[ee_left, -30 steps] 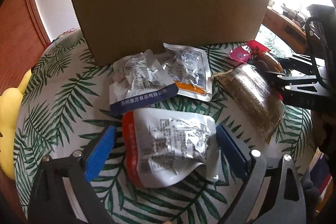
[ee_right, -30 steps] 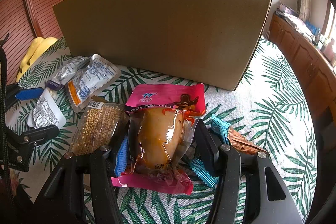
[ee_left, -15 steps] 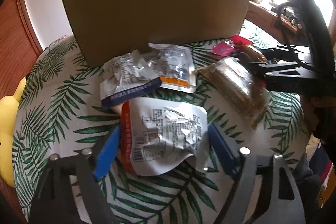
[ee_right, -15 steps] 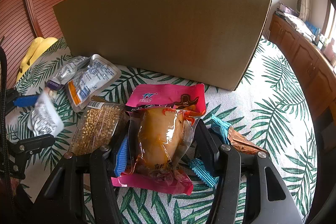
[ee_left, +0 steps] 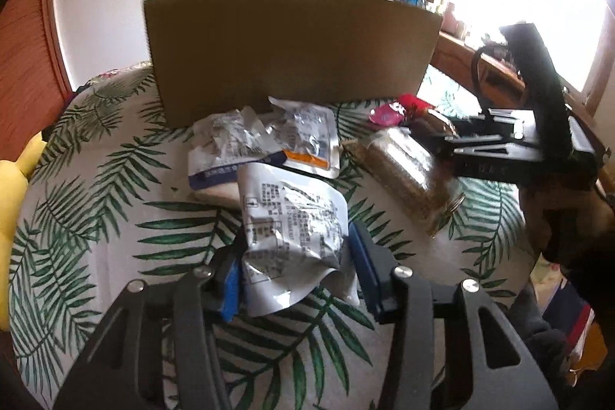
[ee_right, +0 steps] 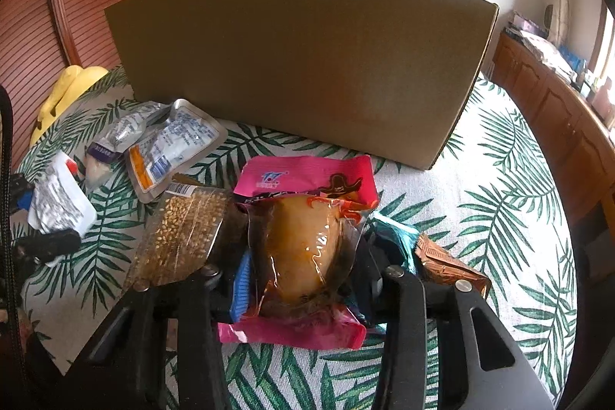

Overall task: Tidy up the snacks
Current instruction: 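Carry both snacks into the cardboard box and open both tools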

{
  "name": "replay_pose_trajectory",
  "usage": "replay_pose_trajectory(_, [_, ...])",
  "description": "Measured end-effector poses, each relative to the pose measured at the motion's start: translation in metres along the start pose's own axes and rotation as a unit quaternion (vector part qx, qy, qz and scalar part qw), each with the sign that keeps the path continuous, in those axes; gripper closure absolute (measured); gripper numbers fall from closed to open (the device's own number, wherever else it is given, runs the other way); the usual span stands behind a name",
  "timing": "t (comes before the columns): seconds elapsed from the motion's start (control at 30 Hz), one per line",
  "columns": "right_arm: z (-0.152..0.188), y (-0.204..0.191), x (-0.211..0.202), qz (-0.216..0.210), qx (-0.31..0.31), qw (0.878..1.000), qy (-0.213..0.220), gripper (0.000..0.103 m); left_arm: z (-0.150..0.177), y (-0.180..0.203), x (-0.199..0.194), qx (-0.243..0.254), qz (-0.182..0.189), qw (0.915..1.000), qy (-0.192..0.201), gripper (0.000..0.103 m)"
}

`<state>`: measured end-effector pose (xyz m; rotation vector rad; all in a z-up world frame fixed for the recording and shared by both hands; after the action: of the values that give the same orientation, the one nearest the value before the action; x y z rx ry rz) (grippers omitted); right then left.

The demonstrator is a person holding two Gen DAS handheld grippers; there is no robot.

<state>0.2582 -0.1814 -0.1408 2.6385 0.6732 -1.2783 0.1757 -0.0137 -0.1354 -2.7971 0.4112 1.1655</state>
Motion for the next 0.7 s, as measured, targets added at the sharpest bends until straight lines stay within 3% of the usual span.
replay_pose_trajectory(0.37, [-0.002,0.000,-0.028,-0.014,0.006,0.999,0.035,0.063,-0.023,-0.010,-0.026,-0.014,0.006,0.9991,0.040,0.055])
replay_pose_trajectory(0.7, [-0.028,-0.002,-0.072,-0.021,0.002,0.997,0.079,0.063,-0.060,-0.007,-0.041,-0.012,0.005,0.9974,0.072,0.055])
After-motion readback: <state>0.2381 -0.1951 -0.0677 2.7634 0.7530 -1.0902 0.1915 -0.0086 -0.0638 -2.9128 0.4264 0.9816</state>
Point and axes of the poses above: each gripper's, at about its wrist camera, not at the fingertips, and x roughly the way its jaws point, y to its right, z to its underside, the point moved 7 cm from there along x, roughly the way its jaws point, and after that the axes turned 7 degrees about -z, right-handed, at the moved point
